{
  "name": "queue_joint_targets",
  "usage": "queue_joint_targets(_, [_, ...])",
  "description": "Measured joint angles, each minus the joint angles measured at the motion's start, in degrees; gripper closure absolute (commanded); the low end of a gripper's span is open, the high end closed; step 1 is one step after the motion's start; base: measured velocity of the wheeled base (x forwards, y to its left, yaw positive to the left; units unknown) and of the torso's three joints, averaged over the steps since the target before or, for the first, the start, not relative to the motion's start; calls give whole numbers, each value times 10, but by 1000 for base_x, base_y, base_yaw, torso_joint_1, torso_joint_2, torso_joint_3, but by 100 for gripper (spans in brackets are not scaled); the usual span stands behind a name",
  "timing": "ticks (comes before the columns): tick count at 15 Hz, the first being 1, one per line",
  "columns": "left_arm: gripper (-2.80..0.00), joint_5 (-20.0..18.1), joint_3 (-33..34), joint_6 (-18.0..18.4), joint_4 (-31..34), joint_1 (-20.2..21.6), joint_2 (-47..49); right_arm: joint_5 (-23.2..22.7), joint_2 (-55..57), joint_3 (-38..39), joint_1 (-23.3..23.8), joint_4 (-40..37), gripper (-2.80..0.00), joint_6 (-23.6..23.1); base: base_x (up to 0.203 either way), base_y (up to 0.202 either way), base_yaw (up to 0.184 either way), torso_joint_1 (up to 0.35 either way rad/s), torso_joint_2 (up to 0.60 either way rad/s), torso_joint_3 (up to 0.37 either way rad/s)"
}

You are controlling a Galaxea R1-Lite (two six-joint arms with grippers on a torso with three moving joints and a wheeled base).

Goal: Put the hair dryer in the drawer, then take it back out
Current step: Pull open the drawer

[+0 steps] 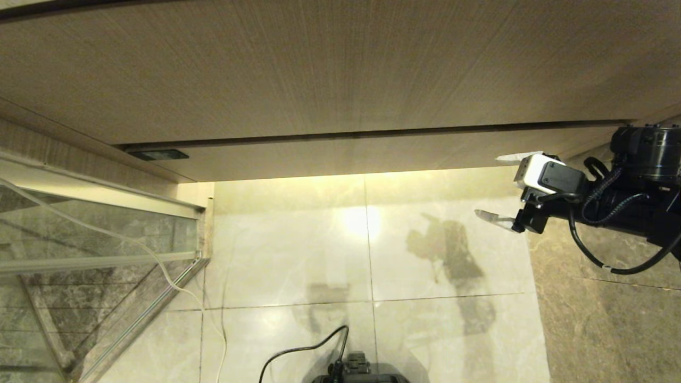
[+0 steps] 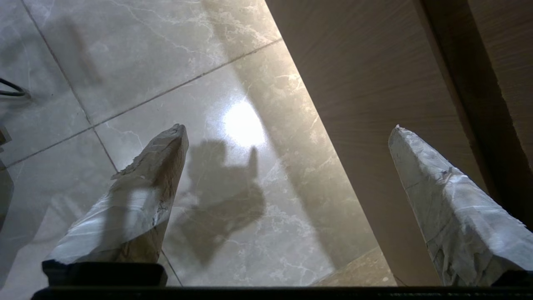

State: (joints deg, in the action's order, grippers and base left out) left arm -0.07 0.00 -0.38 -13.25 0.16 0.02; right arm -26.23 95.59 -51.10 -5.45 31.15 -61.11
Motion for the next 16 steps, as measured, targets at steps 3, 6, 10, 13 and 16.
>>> queue_joint_targets(3, [-280,0,0,0,0,0,0,1,13,-7,1,2,-280,1,0,0,0,0,0,0])
queue_joint_targets(6, [-280,0,0,0,0,0,0,0,19,-2,6,2,-280,2,0,0,0,0,0,0])
queue_joint_targets(10, [-280,0,0,0,0,0,0,-2,21,10,20,0,-280,17,0,0,0,0,0,0])
queue_joint_targets(13, [-280,0,0,0,0,0,0,-4,20,6,25,13,-280,40,0,0,0,0,0,0])
queue_joint_targets(16, [-280,0,0,0,0,0,0,-16,10,17,50,54,-280,41,0,0,0,0,0,0])
